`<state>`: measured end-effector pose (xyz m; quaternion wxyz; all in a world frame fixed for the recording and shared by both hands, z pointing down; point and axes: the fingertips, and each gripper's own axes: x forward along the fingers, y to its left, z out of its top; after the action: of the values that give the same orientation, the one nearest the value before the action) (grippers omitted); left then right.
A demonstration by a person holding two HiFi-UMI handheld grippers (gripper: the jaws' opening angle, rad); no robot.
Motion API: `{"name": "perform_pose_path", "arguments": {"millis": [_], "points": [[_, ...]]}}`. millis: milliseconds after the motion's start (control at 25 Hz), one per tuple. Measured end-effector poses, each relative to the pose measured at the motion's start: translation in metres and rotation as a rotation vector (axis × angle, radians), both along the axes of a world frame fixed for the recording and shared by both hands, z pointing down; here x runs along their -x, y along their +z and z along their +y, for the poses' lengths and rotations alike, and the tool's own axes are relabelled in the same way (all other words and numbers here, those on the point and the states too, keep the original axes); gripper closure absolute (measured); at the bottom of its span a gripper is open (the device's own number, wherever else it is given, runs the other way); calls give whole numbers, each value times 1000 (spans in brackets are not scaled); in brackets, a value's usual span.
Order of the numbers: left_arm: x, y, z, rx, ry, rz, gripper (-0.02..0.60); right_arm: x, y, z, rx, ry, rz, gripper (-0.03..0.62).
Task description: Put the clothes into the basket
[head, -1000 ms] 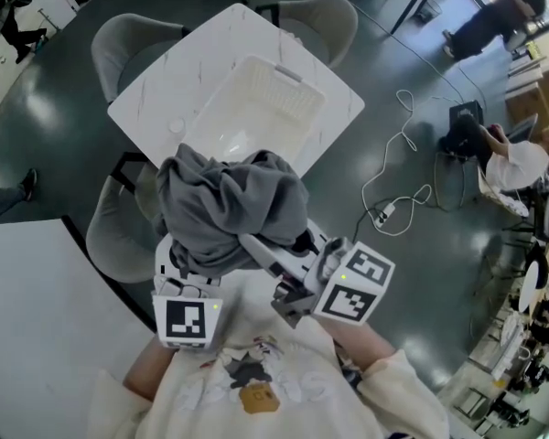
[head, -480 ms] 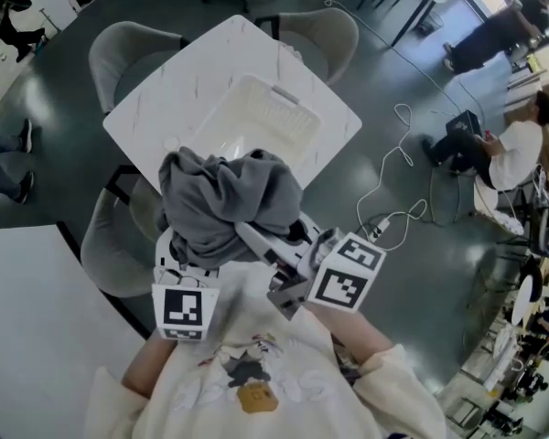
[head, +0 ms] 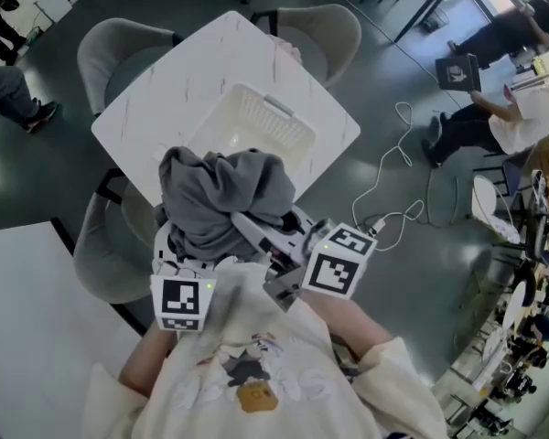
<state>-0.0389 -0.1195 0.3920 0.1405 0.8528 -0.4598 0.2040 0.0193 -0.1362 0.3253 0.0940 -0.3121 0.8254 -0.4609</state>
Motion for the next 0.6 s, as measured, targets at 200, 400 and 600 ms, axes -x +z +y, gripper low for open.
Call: {"name": "perform_pose_path", "arguments": {"millis": [200,400,600], "points": [[-9,18,-16,33,-4,2,403,-9,19,-18,46,-1,7,407],[-18,21,-39,31,-3,-11,403,-19,24,-40,64,11,-13,407],[-27,17,-60,26,-10,-12,403,-30,22,-61,62,30,-23,407]]}}
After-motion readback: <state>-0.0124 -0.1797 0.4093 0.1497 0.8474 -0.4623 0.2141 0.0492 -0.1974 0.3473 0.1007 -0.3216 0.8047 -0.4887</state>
